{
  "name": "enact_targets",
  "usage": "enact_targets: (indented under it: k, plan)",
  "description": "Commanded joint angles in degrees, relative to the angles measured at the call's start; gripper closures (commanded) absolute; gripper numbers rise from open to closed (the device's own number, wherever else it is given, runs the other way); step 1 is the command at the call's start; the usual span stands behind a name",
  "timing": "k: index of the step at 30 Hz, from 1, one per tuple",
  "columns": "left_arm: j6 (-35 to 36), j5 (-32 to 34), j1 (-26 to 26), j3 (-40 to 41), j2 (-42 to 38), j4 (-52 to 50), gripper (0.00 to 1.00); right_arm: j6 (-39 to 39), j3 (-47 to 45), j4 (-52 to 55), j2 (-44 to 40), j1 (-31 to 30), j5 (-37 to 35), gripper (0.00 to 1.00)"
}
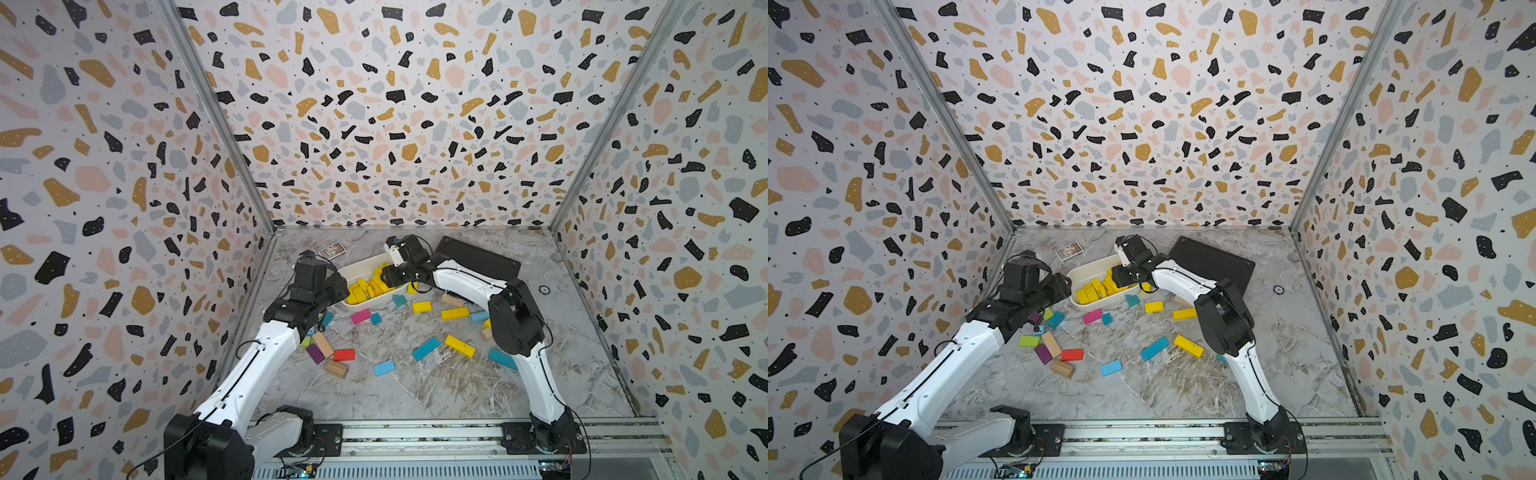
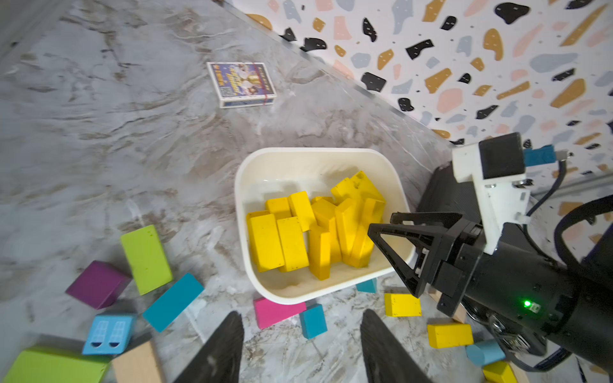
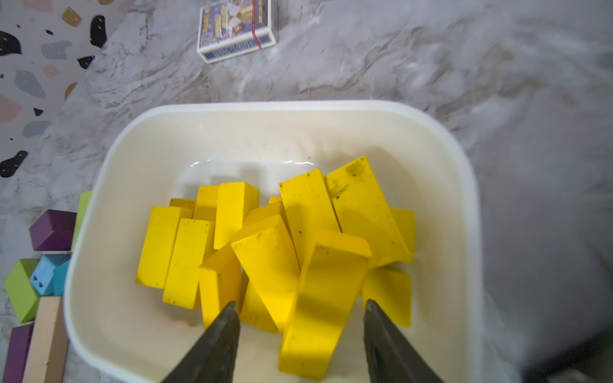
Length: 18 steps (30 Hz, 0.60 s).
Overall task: Pick out the yellow building blocks
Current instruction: Place the building block in the storage box.
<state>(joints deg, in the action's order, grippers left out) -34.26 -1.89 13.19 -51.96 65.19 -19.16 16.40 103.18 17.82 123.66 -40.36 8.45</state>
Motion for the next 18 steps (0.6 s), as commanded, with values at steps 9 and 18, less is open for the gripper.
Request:
enact_targets:
  k: [9, 18]
  plan:
    - [26.7, -23.8, 15.4, -6.1, 8.1, 10.8, 0.42, -6.7, -29.0, 10.5, -38.4, 9.4, -13.1, 0.41]
    - [62.1, -37.6, 27.6, -20.8, 27.2, -9.1, 0.39, -5.9, -49.8, 11.2, -65.7, 15.9, -21.8, 0.45]
